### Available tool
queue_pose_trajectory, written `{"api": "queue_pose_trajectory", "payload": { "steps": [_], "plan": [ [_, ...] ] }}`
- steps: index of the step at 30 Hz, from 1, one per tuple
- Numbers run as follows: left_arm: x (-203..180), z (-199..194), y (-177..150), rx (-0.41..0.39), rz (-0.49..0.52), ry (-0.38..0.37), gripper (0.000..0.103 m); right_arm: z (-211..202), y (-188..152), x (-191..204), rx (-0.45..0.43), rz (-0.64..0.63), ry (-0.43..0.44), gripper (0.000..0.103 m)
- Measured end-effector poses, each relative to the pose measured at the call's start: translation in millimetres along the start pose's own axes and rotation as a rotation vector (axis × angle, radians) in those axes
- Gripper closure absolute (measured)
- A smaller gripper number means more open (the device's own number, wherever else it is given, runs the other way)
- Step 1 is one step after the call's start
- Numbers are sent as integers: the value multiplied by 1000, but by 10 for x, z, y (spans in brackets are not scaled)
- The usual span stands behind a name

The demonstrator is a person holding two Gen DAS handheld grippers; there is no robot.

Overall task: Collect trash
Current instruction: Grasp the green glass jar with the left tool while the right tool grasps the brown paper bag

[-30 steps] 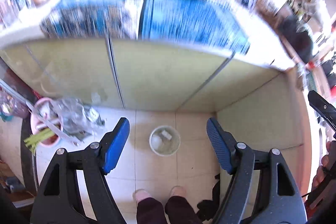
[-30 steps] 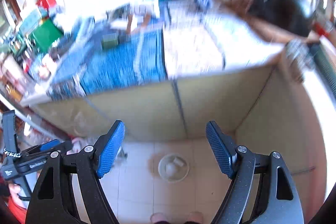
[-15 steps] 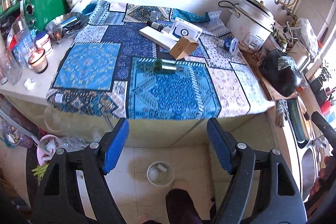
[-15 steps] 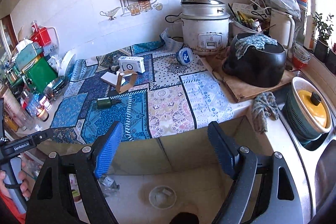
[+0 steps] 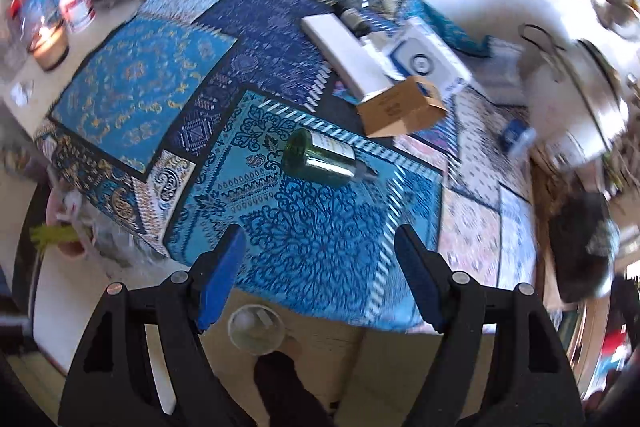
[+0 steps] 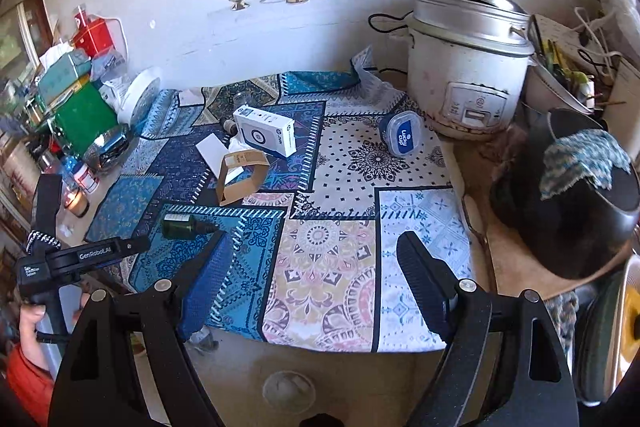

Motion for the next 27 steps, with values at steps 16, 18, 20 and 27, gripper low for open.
{"api": "queue_pose_trajectory", "payload": {
  "steps": [16, 18, 20, 27],
  "plan": [
    [57, 1094, 562, 196, -276, -83, 38, 1117, 100, -30, 166, 88, 20, 21],
    [72, 1184, 655, 206, -248, -67, 38, 1207, 123, 62, 175, 88, 37, 21],
    [50, 1279, 737, 216, -205, -60, 40, 1300, 146, 155, 178, 81, 53, 21],
    [-159, 1367, 796, 226, 32, -66, 62, 1704, 219, 436, 224, 142, 147, 20]
  ]
}}
Point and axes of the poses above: each gripper's, at about its wrist camera, not at the fingertips, and z roughly the way its jaws point, x to its left, y to its top, the point moved 2 cm from there along z, roughly the way its jaws point, and after that the axes turned 7 degrees about -x, right-handed, at the moved point
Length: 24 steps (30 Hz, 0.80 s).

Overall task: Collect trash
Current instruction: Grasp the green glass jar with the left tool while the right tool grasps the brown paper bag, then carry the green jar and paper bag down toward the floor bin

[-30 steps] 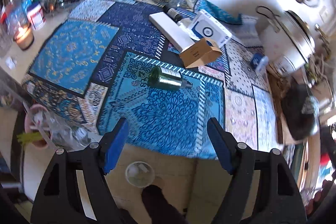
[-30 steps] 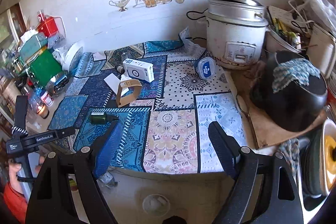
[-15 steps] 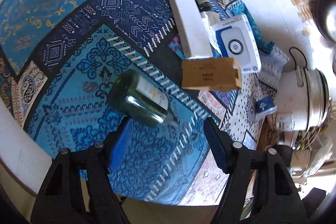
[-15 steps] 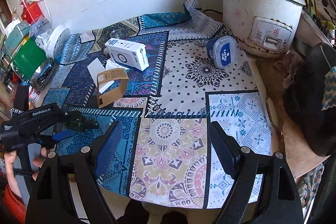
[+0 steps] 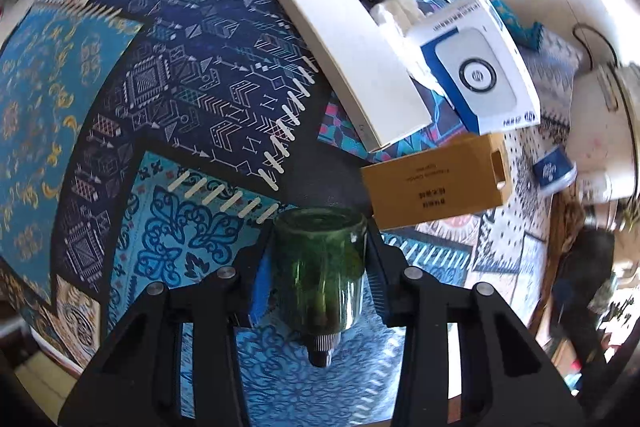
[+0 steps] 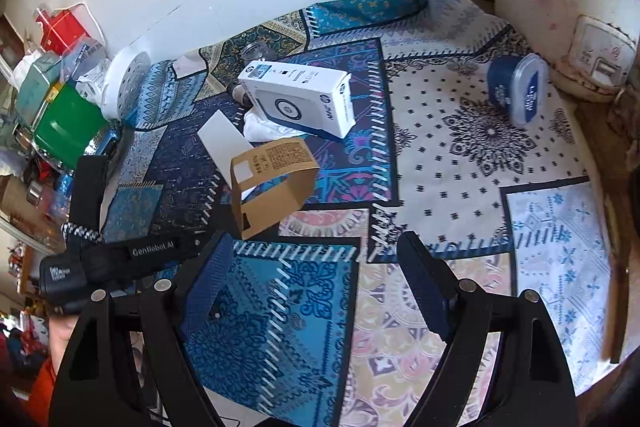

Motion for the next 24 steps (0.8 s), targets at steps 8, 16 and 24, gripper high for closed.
{"api": "queue_pose_trajectory", "payload": {
  "steps": [8, 16, 24],
  "plan": [
    [123, -327, 181, -135, 168, 71, 62, 593, 160, 267, 43, -7, 53, 20],
    [195, -500, 274, -222, 241, 96, 62, 1004, 232, 214, 53, 83, 62, 20],
    [25, -572, 228, -244, 312, 87, 62, 1021, 221, 174, 42, 120, 109, 31]
  ]
}}
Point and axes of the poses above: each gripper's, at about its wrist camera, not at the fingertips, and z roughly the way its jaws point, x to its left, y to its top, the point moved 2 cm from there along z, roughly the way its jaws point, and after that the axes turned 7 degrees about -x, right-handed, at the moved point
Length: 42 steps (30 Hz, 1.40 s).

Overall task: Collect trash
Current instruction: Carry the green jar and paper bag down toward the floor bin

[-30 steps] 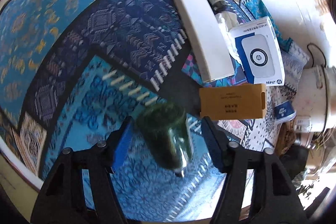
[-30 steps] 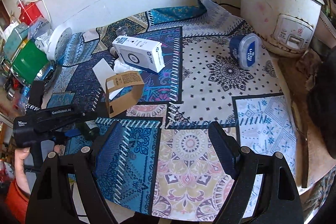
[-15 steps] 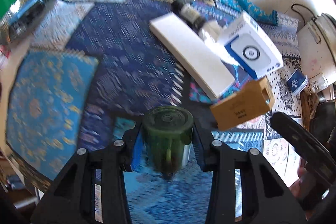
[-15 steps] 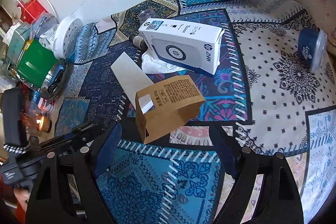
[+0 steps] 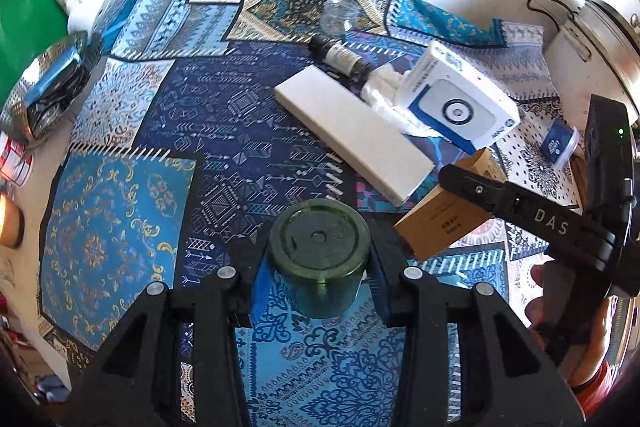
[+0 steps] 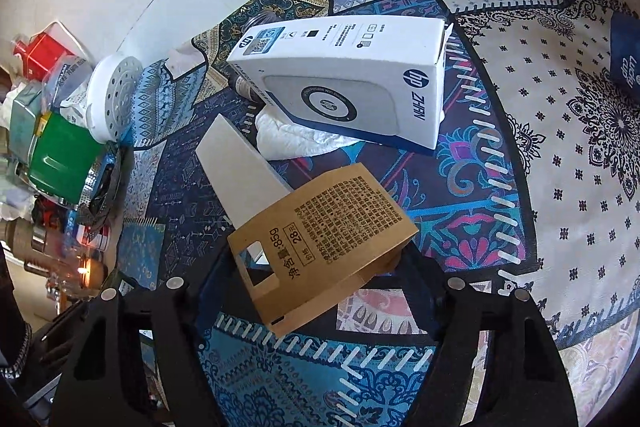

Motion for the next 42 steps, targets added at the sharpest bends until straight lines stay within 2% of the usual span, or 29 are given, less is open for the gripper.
{"api": "queue_pose_trajectory", "payload": {
  "steps": [5, 9, 18, 24, 29, 35, 42],
  "plan": [
    [-139, -133, 42, -33, 13, 4, 62, -239, -18, 7, -23, -29, 16, 33],
    [-276, -378, 64, -85, 7, 7, 62, -614, -30, -3, -71, -68, -19, 32],
    [-672, -1343, -79, -291, -18, 67, 62, -1632, -148, 96, -178, -247, -45, 32],
    [-742, -1853, -305, -337, -30, 29, 62, -2170, -391, 207, -242, -283, -56, 32],
    [-717, -2153, -620, -342, 0, -3, 62, -2461, -748, 335, -273, -274, -89, 31],
    [-530, -2393, -1183, -312, 57, -66, 62, -2667, -1398, 490, -298, -225, -157, 31],
    [-236, -2608, -1920, -253, 127, -75, 62, -2611, -2224, 577, -262, -144, -202, 31]
  ]
}}
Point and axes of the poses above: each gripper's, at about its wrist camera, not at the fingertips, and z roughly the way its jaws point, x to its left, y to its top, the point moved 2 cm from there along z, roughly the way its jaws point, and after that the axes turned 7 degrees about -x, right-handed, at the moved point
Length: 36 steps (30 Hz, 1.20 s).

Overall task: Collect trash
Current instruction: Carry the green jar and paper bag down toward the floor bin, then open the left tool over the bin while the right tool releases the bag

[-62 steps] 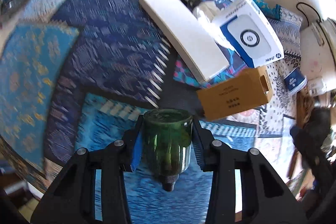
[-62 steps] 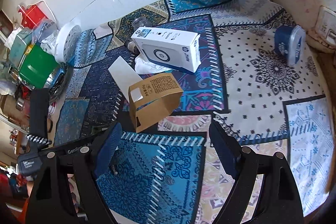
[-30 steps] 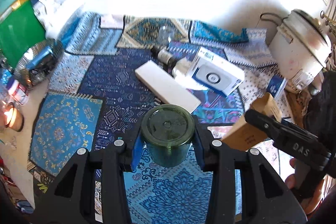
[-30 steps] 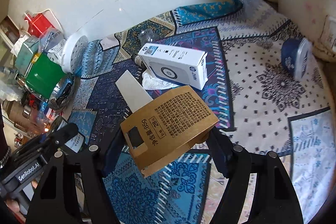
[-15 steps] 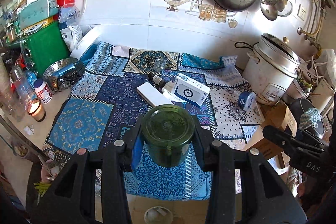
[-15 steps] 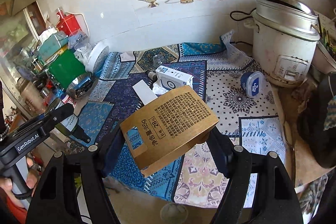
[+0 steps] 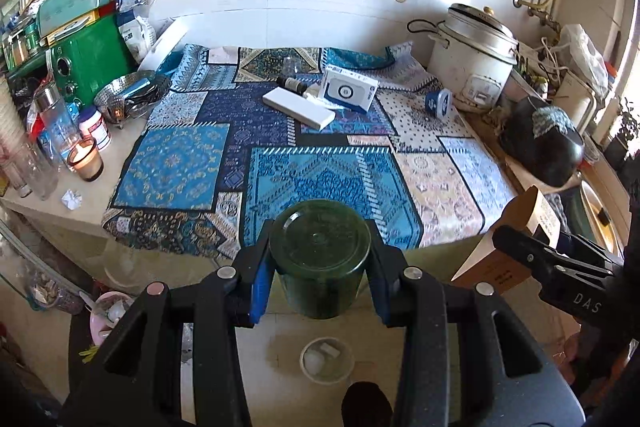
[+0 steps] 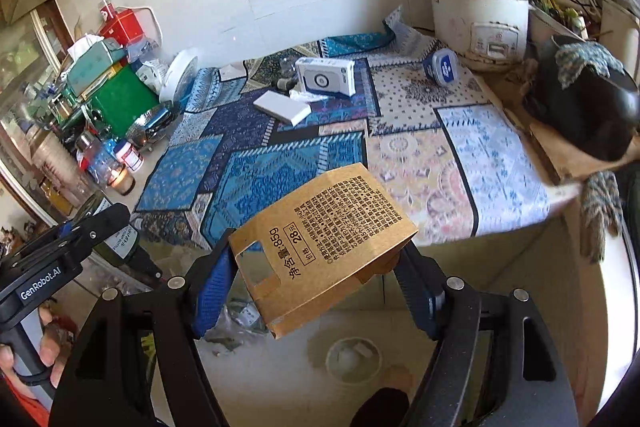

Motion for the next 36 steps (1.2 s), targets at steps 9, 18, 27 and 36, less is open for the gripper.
{"api": "queue_pose_trajectory", "payload": {
  "steps": [9, 18, 27, 36],
  "plan": [
    [141, 130, -896, 170, -35, -39, 62, 135, -778, -81, 138, 59, -43, 31],
    [95, 1022, -1999, 347, -97, -61, 62, 651, -1612, -441, 220, 70, -54, 29],
    [63, 2298, -3152, 416, -166, -59, 62, 1768, -2674, -1047, 284, 82, -10, 29],
    [260, 3527, -4392, 488, -277, -65, 62, 3046, -4033, -1556, 452, 142, 1, 29]
  ]
}}
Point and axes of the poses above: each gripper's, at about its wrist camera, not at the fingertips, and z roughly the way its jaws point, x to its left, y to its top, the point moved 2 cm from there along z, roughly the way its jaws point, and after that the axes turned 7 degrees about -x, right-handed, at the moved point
